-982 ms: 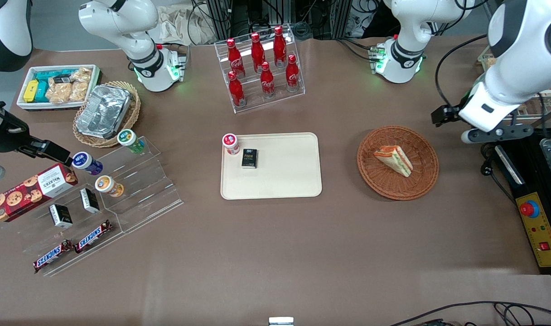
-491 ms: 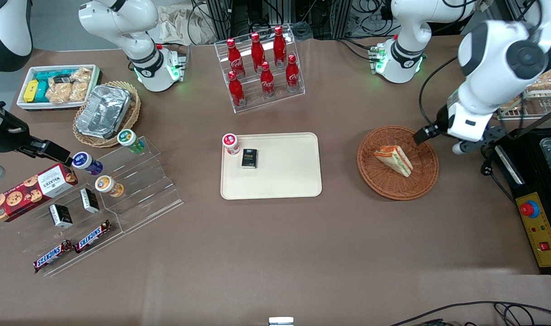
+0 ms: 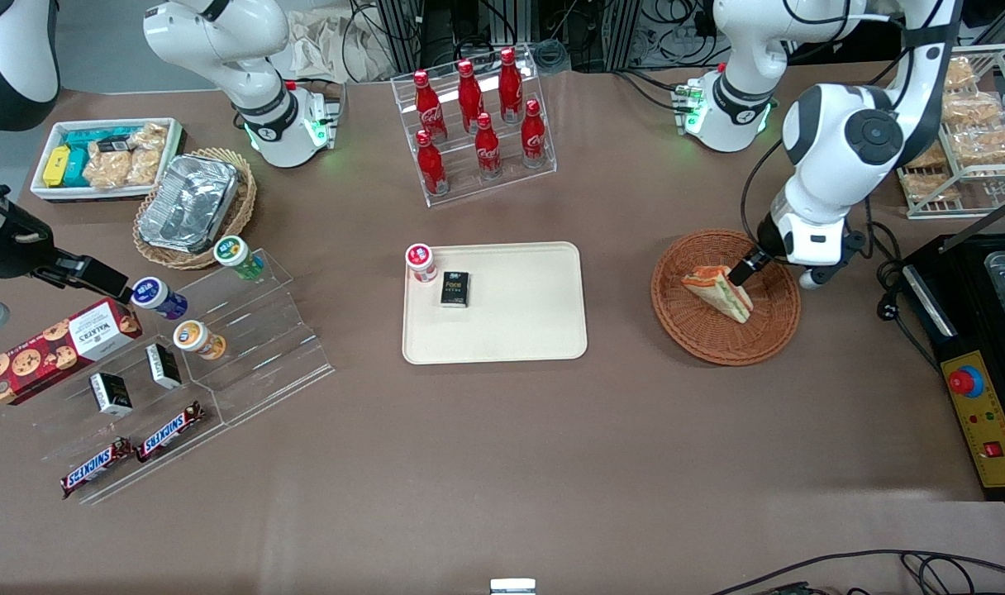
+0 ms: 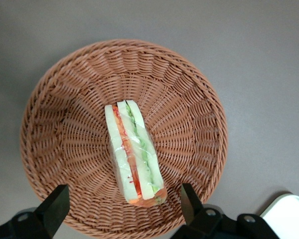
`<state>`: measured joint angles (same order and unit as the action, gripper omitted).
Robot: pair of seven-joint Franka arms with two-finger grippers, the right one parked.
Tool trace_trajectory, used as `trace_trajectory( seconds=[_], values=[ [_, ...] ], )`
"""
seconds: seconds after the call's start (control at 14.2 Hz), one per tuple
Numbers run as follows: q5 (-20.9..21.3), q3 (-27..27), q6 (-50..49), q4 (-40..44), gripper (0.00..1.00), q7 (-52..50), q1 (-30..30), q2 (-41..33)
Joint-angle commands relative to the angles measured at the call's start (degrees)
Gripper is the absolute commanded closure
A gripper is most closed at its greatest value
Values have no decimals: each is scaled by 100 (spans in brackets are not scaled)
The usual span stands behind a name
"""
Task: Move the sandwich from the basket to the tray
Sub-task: 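Lower the left gripper and close it on the wrapped sandwich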
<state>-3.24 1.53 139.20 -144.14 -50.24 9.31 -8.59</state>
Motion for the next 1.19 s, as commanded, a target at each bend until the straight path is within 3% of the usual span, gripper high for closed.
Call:
trace_trajectory(
  seconds=[0.0, 0.21, 0.56, 0.91, 0.98, 1.05, 1.12],
  values=[
    [34, -39, 546, -149, 0, -416, 193, 234],
    [200, -39, 766, -176, 0, -749, 343, 471],
    [1132, -39, 1126, -298, 0, -1655, 387, 823],
    [1168, -48, 1171, -316, 1, -1717, 387, 911],
    [1168, -48, 1163, -308, 6, -1735, 387, 911],
    [1168, -48, 1163, -299, 19, -1874, 378, 911],
    [1168, -48, 1163, -281, 39, -2023, 378, 911]
  ],
)
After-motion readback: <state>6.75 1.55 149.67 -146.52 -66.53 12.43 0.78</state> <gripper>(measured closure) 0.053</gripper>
